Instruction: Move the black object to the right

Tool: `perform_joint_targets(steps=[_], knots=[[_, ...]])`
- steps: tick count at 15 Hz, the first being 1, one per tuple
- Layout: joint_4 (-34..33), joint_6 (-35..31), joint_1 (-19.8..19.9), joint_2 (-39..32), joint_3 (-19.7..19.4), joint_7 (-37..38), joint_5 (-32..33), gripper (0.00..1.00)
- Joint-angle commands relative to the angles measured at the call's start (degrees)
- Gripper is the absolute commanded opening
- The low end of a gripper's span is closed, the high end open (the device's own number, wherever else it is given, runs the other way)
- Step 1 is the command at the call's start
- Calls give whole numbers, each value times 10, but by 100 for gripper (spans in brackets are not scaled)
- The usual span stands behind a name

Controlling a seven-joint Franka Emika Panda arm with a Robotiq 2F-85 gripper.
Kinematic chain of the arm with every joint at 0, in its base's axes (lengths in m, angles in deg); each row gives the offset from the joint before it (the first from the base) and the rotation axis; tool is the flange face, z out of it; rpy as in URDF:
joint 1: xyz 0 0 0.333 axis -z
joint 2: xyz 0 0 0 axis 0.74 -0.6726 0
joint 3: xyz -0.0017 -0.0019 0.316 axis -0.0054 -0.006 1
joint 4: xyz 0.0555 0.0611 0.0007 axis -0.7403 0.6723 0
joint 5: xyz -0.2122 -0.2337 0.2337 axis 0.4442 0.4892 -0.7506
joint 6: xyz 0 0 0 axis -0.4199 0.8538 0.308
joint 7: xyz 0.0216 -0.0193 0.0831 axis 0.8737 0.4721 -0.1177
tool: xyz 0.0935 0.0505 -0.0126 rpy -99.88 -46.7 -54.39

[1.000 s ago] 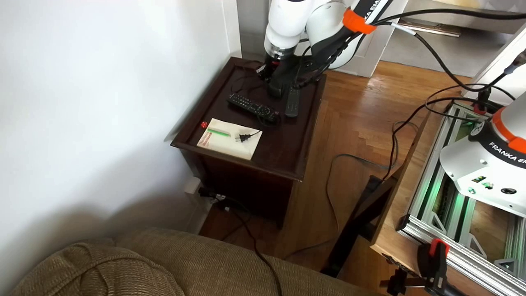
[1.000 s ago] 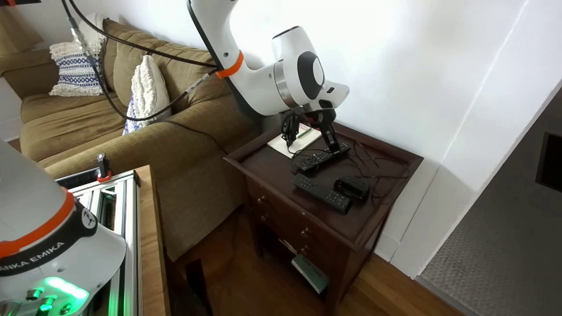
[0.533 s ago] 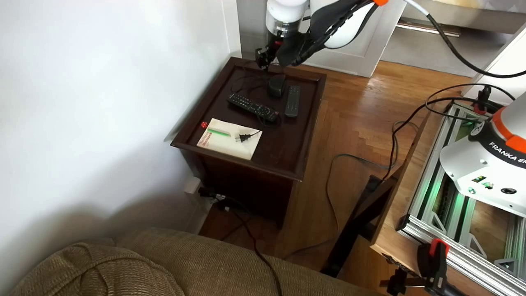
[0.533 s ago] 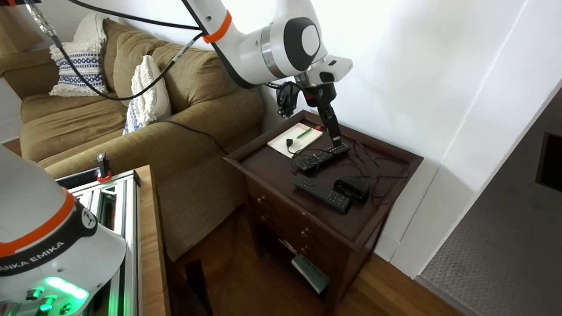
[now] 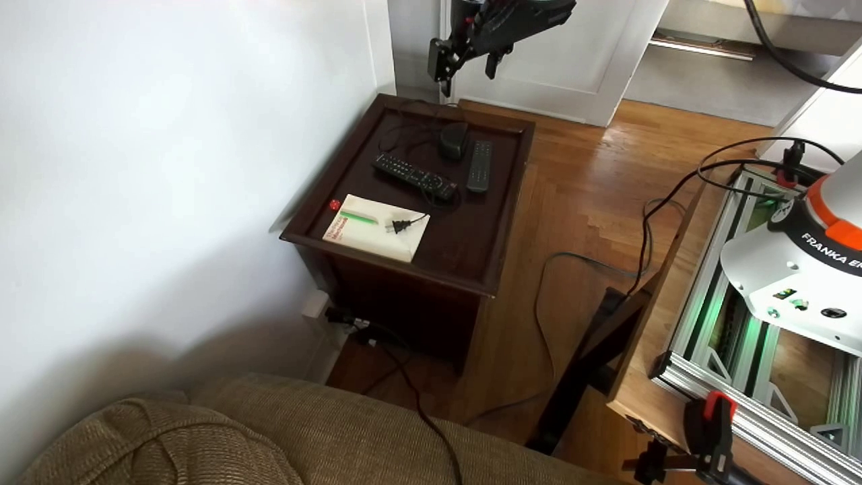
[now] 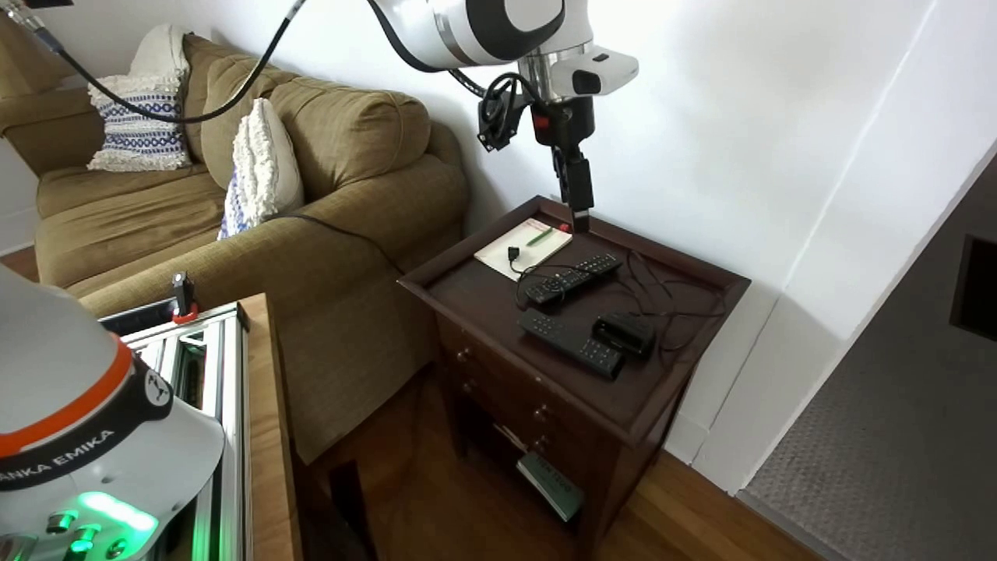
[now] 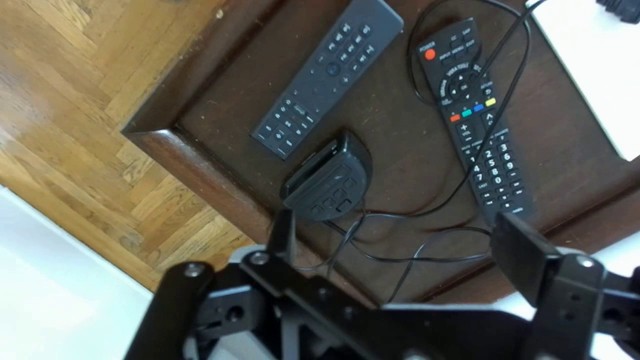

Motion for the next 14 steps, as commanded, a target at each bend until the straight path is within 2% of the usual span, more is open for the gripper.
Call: perform_joint_targets(steps=[1,4,14], knots=[[-1,28,10,11,9,-7,-6,100],[0,61,15,30,14,-15,-11,100],[3,61,16,31,14,-16,-12,100]])
